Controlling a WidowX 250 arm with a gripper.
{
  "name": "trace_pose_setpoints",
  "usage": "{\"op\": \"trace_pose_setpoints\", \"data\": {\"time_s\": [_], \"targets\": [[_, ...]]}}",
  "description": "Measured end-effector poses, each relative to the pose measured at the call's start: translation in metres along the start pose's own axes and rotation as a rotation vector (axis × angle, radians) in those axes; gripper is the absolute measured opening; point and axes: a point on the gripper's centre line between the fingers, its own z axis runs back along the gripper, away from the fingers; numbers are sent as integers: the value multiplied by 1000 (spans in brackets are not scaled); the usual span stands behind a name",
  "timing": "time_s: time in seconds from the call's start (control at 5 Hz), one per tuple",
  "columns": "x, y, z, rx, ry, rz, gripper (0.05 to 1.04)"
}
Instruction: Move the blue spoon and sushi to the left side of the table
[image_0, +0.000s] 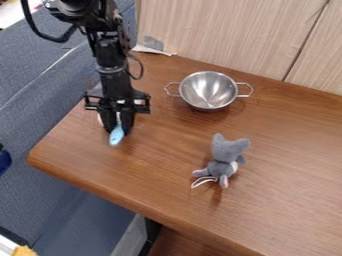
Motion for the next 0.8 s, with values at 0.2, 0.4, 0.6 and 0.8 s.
{"op": "trace_pose_setpoints", "data": {"time_s": [0.2,0.4,0.6,0.8], "targets": [[0,-1,0,-2,0,-4,323],[-7,-2,-5,-3,20,-11,323],[-13,-7,-10,-1,30,-38,323],[-19,-14,-18,19,18,-88,323]]}}
